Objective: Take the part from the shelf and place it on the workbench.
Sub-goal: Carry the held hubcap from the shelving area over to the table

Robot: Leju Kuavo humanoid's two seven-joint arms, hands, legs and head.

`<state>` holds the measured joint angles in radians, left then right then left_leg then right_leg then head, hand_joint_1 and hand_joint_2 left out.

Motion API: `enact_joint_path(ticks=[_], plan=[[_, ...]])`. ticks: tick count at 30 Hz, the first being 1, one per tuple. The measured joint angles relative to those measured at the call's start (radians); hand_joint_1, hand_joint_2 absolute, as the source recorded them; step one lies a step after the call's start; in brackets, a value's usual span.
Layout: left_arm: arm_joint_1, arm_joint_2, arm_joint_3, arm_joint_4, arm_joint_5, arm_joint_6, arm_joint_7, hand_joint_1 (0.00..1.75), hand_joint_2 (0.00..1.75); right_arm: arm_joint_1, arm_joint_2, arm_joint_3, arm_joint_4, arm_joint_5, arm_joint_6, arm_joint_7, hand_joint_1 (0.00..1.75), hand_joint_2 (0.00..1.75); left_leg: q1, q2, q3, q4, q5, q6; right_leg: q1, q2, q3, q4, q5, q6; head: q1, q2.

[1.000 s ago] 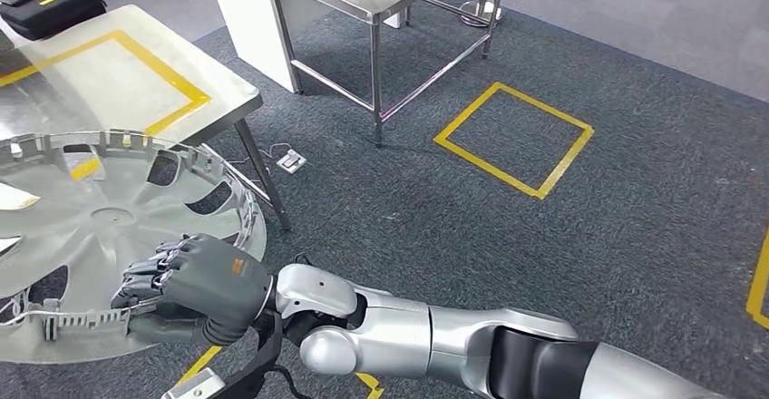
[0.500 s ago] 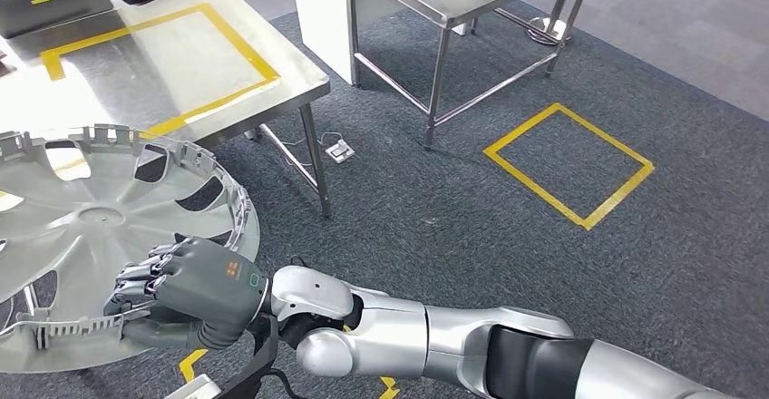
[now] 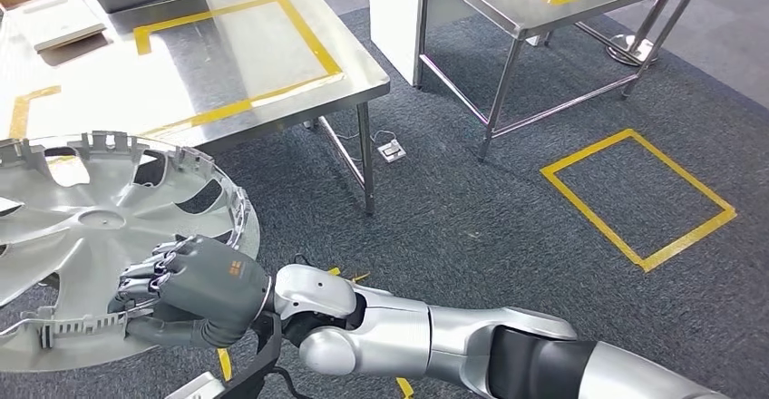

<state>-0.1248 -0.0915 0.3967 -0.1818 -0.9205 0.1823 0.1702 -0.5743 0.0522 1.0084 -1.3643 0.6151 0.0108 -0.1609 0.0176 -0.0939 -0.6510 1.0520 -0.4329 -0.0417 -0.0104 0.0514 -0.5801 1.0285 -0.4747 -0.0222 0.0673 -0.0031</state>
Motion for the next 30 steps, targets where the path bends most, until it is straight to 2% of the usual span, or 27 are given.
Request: enact_joint_path(ticks=[2, 4, 5, 6, 7, 9, 10, 11, 14, 17, 19, 23, 25, 28, 29, 30], plan=[[-0.001, 0.001, 0.0, 0.0, 0.0, 0.001, 0.0, 0.0, 1.75, 0.001, 0.0, -0.002, 0.001, -0.001, 0.001, -0.001, 1.75, 1.75, -0.003, 0.061, -0.045, 0.096, -0.052, -0.006, -0.001, -0.018, 0.004, -0.005, 0.003, -0.008, -0.005, 0.0], [-0.002, 0.001, 0.0, 0.0, 0.0, 0.001, -0.001, 0.0, 1.75, 0.003, 0.0, -0.004, 0.002, -0.003, 0.001, -0.006, 1.75, 1.75, -0.001, 0.083, -0.102, 0.22, -0.103, -0.012, 0.001, -0.034, 0.004, -0.005, 0.002, -0.011, -0.007, 0.0], [-0.001, 0.0, 0.0, 0.0, 0.0, 0.001, -0.001, 0.0, 1.75, 0.004, 0.0, -0.004, 0.003, -0.004, 0.001, -0.009, 1.75, 1.75, -0.001, 0.086, -0.114, 0.25, -0.106, -0.014, 0.001, -0.04, 0.004, -0.004, 0.001, -0.011, -0.007, 0.0], [0.0, 0.001, 0.0, 0.0, 0.0, 0.001, -0.001, 0.0, 1.75, 0.004, 0.0, -0.004, 0.003, -0.006, 0.001, -0.012, 1.75, 1.75, 0.0, 0.087, -0.106, 0.239, -0.092, -0.014, 0.001, -0.045, 0.005, -0.003, 0.0, -0.01, -0.007, 0.0], [0.001, 0.001, 0.0, 0.0, 0.0, 0.002, -0.001, 0.0, 1.75, 0.005, 0.0, -0.004, 0.004, -0.007, 0.001, -0.014, 1.75, 1.75, 0.0, 0.089, -0.079, 0.191, -0.063, -0.014, 0.001, -0.048, 0.005, -0.002, -0.001, -0.009, -0.007, 0.0], [0.0, 0.002, 0.0, 0.0, -0.001, 0.002, -0.002, 0.0, 1.75, 0.004, 0.0, -0.004, 0.004, -0.009, 0.001, -0.016, 1.75, 1.75, -0.002, 0.093, -0.005, 0.054, -0.014, -0.007, 0.003, -0.052, 0.004, 0.003, -0.006, -0.002, -0.007, 0.0], [-0.001, 0.002, 0.0, -0.001, -0.001, 0.003, -0.003, 0.0, 1.75, 0.004, 0.0, -0.004, 0.004, -0.009, 0.001, -0.017, 1.75, 1.75, -0.004, 0.094, 0.02, 0.008, -0.004, 0.0, 0.006, -0.054, 0.003, 0.006, -0.007, 0.003, -0.007, 0.0], [-0.001, 0.002, 0.0, 0.0, -0.002, 0.003, -0.003, 0.0, 1.75, 0.005, 0.0, -0.004, 0.005, -0.009, 0.001, -0.017, 1.75, 1.75, -0.005, 0.095, 0.032, -0.016, -0.003, 0.005, 0.009, -0.055, 0.001, 0.008, -0.009, 0.004, -0.007, 0.0], [0.002, 0.002, 0.0, 0.0, -0.004, 0.005, -0.004, 0.0, 1.75, 0.004, 0.0, -0.006, 0.007, -0.01, 0.001, -0.017, 1.75, 1.75, -0.006, 0.09, 0.033, -0.02, -0.002, 0.013, 0.013, -0.056, 0.0, 0.008, -0.008, -0.005, -0.006, 0.0], [0.002, 0.002, 0.0, 0.0, -0.004, 0.005, -0.004, 0.0, 1.75, 0.004, 0.0, -0.007, 0.008, -0.011, 0.001, -0.017, 1.75, 1.75, -0.008, 0.089, 0.032, -0.02, -0.002, 0.021, 0.012, -0.056, 0.004, -0.001, -0.004, 0.0, -0.006, 0.0], [0.002, 0.002, 0.0, 0.0, -0.005, 0.005, -0.004, 0.0, 1.75, 0.003, 0.0, -0.007, 0.008, -0.011, 0.001, -0.017, 1.75, 1.75, -0.008, 0.09, 0.032, -0.02, -0.002, 0.025, 0.011, -0.057, 0.006, -0.006, -0.001, 0.006, -0.006, 0.0], [0.002, 0.003, 0.0, -0.001, -0.007, 0.006, -0.004, 0.0, 1.75, 0.002, 0.0, -0.007, 0.008, -0.015, 0.001, -0.016, 1.75, 1.75, -0.014, 0.089, 0.028, -0.015, -0.004, 0.034, 0.004, -0.059, 0.006, -0.011, 0.003, 0.029, -0.006, 0.0], [0.002, 0.003, 0.0, -0.001, -0.01, 0.007, -0.004, 0.0, 1.75, 0.0, 0.002, -0.007, 0.008, -0.018, 0.001, -0.015, 1.75, 1.75, -0.016, 0.089, 0.027, -0.015, -0.006, 0.039, 0.002, -0.06, 0.007, -0.014, 0.003, 0.035, -0.006, 0.0], [0.002, 0.004, 0.0, -0.001, -0.013, 0.009, -0.005, 0.0, 1.75, -0.002, 0.005, -0.007, 0.008, -0.02, 0.001, -0.014, 1.75, 1.75, -0.014, 0.088, 0.031, -0.027, -0.01, 0.058, 0.0, -0.06, 0.008, 0.002, 0.012, 0.048, -0.005, 0.0], [0.002, 0.004, 0.0, -0.001, -0.013, 0.009, -0.006, 0.0, 1.75, -0.002, 0.005, -0.008, 0.008, -0.02, 0.001, -0.014, 1.75, 1.75, -0.012, 0.088, 0.037, -0.031, -0.009, 0.064, -0.001, -0.059, 0.003, 0.019, 0.006, 0.051, -0.004, 0.0], [0.002, 0.004, 0.0, -0.001, -0.014, 0.01, -0.008, 0.0, 1.75, -0.002, 0.006, -0.008, 0.008, -0.021, 0.001, -0.015, 1.75, 1.75, -0.011, 0.087, 0.044, -0.034, -0.008, 0.067, -0.001, -0.057, -0.011, 0.047, -0.015, 0.052, -0.003, 0.0]])
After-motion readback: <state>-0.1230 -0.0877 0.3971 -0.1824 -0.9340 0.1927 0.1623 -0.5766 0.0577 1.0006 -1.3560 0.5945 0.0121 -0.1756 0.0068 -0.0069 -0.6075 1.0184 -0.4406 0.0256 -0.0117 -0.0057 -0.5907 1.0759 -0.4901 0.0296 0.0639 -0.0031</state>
